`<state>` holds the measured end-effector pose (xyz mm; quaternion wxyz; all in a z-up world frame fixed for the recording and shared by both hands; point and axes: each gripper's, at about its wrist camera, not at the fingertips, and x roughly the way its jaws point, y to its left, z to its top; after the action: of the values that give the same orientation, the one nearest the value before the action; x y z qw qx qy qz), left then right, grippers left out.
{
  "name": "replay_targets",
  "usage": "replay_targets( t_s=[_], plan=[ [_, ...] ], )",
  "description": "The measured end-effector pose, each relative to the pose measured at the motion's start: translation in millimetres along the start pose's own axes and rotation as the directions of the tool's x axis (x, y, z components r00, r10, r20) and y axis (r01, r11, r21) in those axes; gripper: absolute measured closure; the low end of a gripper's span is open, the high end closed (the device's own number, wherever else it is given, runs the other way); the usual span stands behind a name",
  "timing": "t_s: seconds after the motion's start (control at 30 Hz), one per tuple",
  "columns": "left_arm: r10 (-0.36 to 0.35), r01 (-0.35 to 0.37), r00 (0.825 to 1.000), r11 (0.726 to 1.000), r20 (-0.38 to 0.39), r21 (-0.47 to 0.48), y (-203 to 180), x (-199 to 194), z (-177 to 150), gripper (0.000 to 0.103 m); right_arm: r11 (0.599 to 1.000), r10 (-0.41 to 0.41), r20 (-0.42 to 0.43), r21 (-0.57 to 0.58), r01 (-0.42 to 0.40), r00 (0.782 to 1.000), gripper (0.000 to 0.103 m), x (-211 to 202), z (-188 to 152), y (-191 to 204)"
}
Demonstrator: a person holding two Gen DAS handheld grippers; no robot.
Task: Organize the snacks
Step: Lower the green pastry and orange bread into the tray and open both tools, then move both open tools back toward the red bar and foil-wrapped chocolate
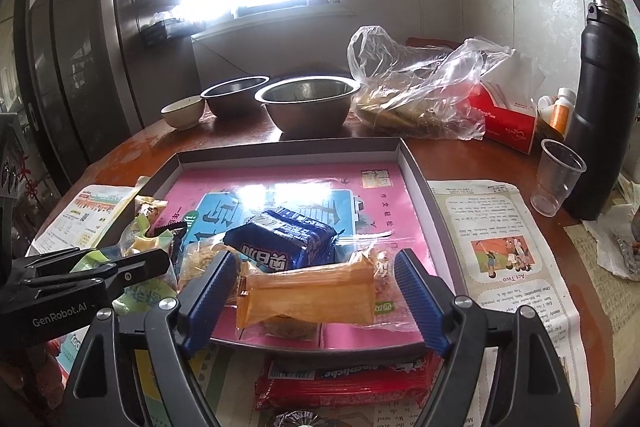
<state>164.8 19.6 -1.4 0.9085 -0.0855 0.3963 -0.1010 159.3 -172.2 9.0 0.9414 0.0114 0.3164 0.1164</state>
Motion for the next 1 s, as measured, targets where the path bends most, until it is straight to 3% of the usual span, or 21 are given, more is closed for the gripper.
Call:
replay_targets(
  t_s=[0.23,0.57,0.77,0.87,1.0],
  plan=[
    [0.005,-0.005,1.0,1.0,0.005,0.004,-0.5,-1.9,0.5,0.066,1.0,0.003,0.024,0.017,-0.003,1.0,0.015,-6.1,0.9,-3.4],
    [0.0,0.0,1.0,1.0,0.017,0.004,-2.7,-7.7,1.5,0.051,1.0,0.0,0.032,0.029,-0.001,0.999,0.014,-10.6,-0.3,-5.8],
    [0.01,-0.01,1.0,1.0,0.028,0.004,-2.3,-11.5,2.3,0.05,0.999,0.01,0.05,0.038,-0.012,0.999,0.014,-16.0,-0.5,-7.4],
    [0.011,-0.011,0.999,1.0,0.036,0.005,-2.3,-14.4,2.9,0.037,0.999,0.009,0.06,0.04,-0.011,0.998,0.013,-19.1,-0.3,-7.1],
    [0.011,-0.011,0.999,1.0,0.047,0.001,-1.5,-18.7,3.8,0.036,0.998,0.013,0.064,0.053,-0.017,0.998,0.01,-21.9,0.4,-8.4]
  ],
)
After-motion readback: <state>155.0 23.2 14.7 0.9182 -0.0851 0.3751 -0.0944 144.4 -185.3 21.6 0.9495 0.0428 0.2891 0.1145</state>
